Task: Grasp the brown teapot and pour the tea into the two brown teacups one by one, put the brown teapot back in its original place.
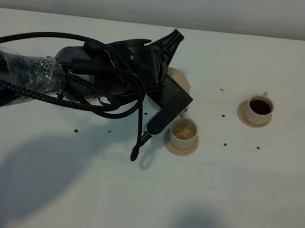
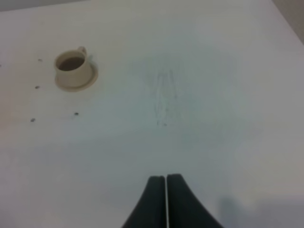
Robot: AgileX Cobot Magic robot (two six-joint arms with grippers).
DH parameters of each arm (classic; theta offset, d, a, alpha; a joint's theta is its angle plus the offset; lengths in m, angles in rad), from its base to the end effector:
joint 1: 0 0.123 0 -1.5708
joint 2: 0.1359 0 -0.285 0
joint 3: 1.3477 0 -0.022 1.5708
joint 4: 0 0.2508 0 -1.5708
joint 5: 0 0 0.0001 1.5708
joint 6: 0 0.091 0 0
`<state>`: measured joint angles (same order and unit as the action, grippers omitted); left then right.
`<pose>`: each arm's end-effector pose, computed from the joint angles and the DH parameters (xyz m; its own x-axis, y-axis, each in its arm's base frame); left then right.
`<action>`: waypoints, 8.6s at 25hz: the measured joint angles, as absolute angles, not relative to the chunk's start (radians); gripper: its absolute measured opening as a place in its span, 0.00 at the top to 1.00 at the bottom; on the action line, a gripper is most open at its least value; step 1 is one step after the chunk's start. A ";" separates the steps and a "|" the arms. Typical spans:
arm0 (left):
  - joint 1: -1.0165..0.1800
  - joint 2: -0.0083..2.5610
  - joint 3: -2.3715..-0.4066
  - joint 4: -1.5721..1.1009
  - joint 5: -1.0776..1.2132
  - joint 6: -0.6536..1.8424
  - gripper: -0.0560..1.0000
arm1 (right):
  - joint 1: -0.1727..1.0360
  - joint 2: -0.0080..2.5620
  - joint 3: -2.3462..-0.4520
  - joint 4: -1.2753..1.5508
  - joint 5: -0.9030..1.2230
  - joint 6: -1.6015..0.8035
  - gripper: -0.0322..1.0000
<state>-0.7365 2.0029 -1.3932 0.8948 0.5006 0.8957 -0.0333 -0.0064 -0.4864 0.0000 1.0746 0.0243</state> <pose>0.3467 -0.2683 0.1936 0.5211 0.7642 0.3801 0.4830 -0.6312 0.6068 -0.0048 0.0002 0.2724 -0.4735 0.0401 -0.8799 0.0448 0.9988 0.0214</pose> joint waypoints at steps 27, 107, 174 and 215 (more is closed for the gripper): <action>-0.760 2.017 -1.354 1.058 0.452 0.903 0.80 | -0.033 -0.006 -0.486 0.000 1.075 0.024 0.99; -0.785 2.017 -1.354 1.369 0.294 1.058 0.80 | -0.033 -0.006 -0.486 0.000 1.075 0.024 0.99; -0.820 2.017 -1.354 1.439 0.330 1.076 0.80 | -0.033 -0.006 -0.486 0.000 1.075 0.024 0.99; -0.820 2.017 -1.354 1.527 0.338 1.079 0.80 | -0.033 -0.006 -0.486 0.000 1.075 0.024 0.99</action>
<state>-0.8200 2.0167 -1.3545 1.5272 0.3382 1.0788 -0.0333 -0.0064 -0.4864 0.0000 1.0746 0.0243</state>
